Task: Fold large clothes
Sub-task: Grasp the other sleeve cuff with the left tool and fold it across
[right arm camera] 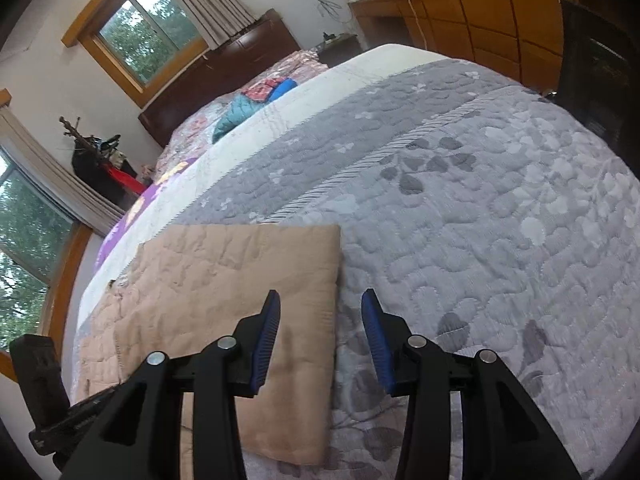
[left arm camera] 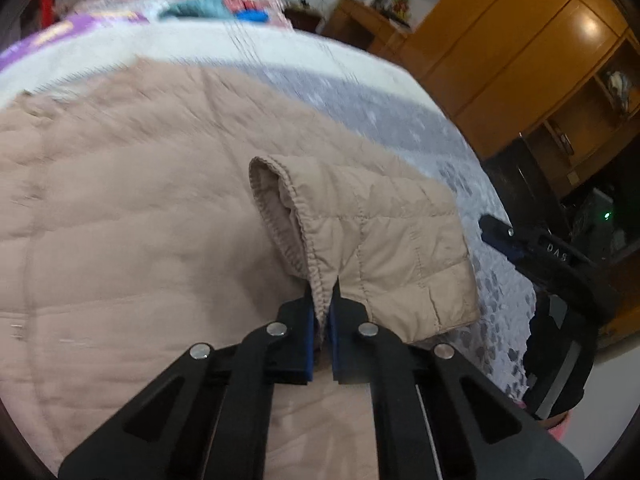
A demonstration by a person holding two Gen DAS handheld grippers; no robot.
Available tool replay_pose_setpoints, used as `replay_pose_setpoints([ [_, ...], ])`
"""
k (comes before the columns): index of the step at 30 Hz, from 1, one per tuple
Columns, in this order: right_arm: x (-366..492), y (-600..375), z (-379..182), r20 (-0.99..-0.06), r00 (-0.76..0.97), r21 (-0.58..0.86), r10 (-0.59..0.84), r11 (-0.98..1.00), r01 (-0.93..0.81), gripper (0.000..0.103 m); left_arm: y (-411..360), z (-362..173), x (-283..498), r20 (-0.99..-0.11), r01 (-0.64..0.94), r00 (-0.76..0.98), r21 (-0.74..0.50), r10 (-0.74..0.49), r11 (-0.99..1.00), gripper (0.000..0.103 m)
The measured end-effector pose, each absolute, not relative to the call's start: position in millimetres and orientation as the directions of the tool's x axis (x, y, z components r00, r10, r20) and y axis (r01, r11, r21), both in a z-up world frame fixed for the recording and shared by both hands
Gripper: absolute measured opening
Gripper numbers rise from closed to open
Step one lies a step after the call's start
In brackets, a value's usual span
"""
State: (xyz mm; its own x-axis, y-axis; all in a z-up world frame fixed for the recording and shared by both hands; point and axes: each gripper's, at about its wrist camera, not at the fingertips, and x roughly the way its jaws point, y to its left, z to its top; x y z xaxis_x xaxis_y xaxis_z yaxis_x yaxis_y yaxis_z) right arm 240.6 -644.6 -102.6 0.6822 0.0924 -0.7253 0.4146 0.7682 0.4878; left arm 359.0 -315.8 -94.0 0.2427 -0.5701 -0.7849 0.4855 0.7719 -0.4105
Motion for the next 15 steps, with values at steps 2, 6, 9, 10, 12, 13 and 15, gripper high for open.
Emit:
replay_pose_setpoints([
  [2,242,-641,-102,-0.717,0.688,0.504,0.115,0.767,0.397,0.043,-295,-82,360,-0.769,0.469,0.288,-0.406,-0.571,0.784,0.004],
  [6,254,-624,-107,-0.701,0.685,0.543,0.199,0.771,0.332,0.043,-243,-60,367,-0.745,0.422,0.38,-0.387,-0.548,0.82,0.004],
  [9,266,-605,-112,-0.687,0.672,0.577,0.278,0.77,0.272,0.043,-212,-51,373,-0.744,0.384,0.424,-0.368,-0.516,0.846,0.004],
  [10,271,-596,-114,-0.684,0.663,0.584,0.304,0.773,0.248,0.043,-200,-48,376,-0.744,0.368,0.443,-0.357,-0.5,0.858,0.004],
  [12,280,-579,-117,-0.681,0.646,0.593,0.345,0.778,0.209,0.043,-178,-44,380,-0.747,0.339,0.471,-0.339,-0.47,0.878,0.004],
  [13,284,-570,-119,-0.683,0.636,0.592,0.359,0.783,0.193,0.043,-167,-42,383,-0.748,0.319,0.492,-0.322,-0.447,0.891,0.004],
  [15,294,-551,-121,-0.7,0.616,0.567,0.363,0.806,0.171,0.043,-152,-40,387,-0.75,0.293,0.511,-0.306,-0.419,0.906,0.004],
])
